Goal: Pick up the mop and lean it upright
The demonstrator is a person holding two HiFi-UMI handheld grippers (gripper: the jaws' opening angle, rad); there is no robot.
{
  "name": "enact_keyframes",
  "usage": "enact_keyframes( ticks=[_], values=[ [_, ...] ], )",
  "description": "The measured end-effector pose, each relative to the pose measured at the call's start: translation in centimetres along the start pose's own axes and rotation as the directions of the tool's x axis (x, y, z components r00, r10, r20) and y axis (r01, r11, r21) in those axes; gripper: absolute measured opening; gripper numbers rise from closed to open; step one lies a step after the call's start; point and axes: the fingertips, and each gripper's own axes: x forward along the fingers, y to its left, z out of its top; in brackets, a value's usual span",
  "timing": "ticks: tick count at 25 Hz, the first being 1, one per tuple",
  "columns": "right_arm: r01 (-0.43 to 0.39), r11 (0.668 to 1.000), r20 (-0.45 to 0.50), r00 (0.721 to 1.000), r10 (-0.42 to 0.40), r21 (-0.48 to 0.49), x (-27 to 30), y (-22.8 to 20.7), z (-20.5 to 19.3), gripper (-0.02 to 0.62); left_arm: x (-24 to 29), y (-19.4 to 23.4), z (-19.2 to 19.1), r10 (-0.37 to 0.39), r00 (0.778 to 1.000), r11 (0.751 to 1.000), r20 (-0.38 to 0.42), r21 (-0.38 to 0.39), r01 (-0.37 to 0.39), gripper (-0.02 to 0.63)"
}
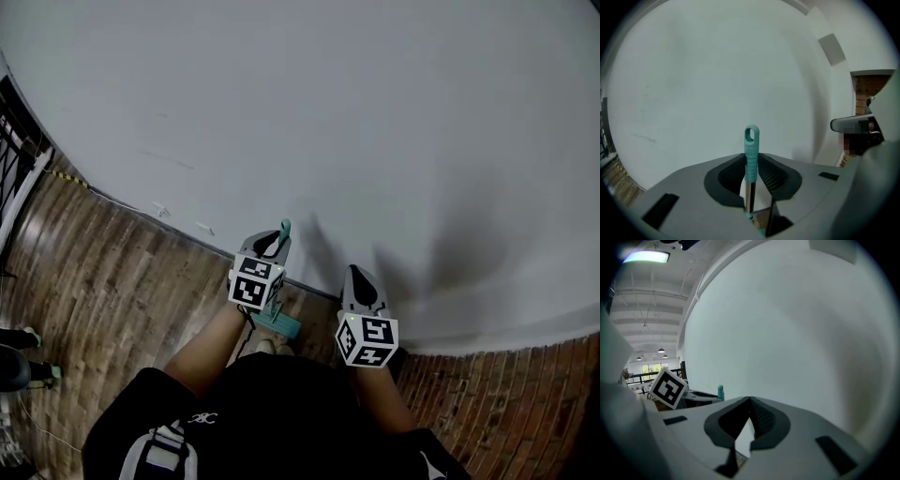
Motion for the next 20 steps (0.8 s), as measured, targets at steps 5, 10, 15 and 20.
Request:
enact_keyframes(
  ticks=[5,10,15,20],
  values=[
    [0.069,0.997,0.001,0.998,-0.069,0.022,-1.3,-2.3,-0.3,0.012,2.7,0.9,0.5,0.016,1.000,1.000,-0.015,-0.001,-0.016,0.084],
    [0.133,0.990,0.003,0.991,-0.133,0.036,-2.9,-4.1,-0.4,0.012,5.2,0.8,1.2,0.004,1.000,1.000,-0.024,0.008,-0.004,0.084],
    [0.166,0.985,-0.003,0.986,-0.166,0.047,-3.5,-5.1,-0.6,0.012,7.2,0.9,1.7,-0.009,0.999,1.000,-0.036,-0.013,0.008,0.084],
    [0.178,0.983,-0.001,0.984,-0.178,0.051,-3.7,-5.4,-0.6,0.012,7.6,0.5,2.3,-0.008,1.000,0.996,0.002,0.086,0.008,0.085]
  ],
)
